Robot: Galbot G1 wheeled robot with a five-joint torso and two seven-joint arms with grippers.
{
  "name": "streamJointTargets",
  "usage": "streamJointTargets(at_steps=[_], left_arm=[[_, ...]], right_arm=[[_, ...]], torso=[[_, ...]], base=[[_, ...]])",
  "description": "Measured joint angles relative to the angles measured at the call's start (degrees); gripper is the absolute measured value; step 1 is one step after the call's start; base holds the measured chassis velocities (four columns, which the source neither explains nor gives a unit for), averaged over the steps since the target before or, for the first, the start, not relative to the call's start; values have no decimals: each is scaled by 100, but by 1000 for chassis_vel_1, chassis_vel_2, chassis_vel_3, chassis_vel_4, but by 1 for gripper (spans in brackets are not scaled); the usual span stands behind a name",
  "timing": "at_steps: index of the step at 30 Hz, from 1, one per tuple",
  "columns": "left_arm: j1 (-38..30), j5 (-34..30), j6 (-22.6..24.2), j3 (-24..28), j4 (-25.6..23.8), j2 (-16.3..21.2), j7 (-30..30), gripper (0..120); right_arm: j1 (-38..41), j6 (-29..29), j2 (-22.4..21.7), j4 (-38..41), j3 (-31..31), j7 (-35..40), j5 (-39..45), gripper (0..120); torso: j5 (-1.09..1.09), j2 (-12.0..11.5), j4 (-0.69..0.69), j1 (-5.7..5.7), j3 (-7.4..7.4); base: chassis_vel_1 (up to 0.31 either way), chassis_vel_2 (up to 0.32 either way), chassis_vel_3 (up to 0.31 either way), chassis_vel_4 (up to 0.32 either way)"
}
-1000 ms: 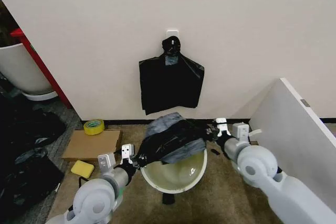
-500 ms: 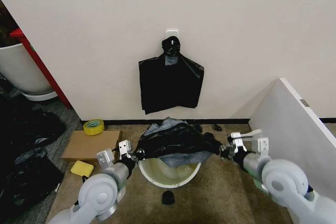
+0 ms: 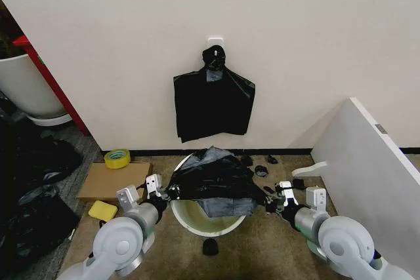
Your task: Place the garbage bag over the trash bin.
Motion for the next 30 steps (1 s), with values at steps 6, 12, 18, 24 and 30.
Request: streamJointTargets(at_steps=[6,12,18,24,30], left_arm=[[-55,-22,56,-2,52,-13,-136,0],[-87,-67,85,-37,97,5,-230,0],[-89,-97,108,-70,113,10,-311,0],[-141,-244,215,-130,119,18,-485,0],[-183,-303,307,-129,117,30,-572,0]], right_arm=[[-316,155,-69,431,460,-36,161,30],[-674,263,-42,668,926,-201,535,51],[-1028,434,-22,817,1412,-572,1023,74],[-1554,1033,-127,1151,1619,-1502,-220,94],[-2193,2111,-391,1458,1043,-2508,-2820,100]], torso=[[-2,0,-1,0,0],[-1,0,-1,0,0],[-1,0,-1,0,0],[-1,0,0,0,0],[-2,0,-1,0,0]], base=[[0,0,0,0],[0,0,0,0],[0,0,0,0],[0,0,0,0],[0,0,0,0]])
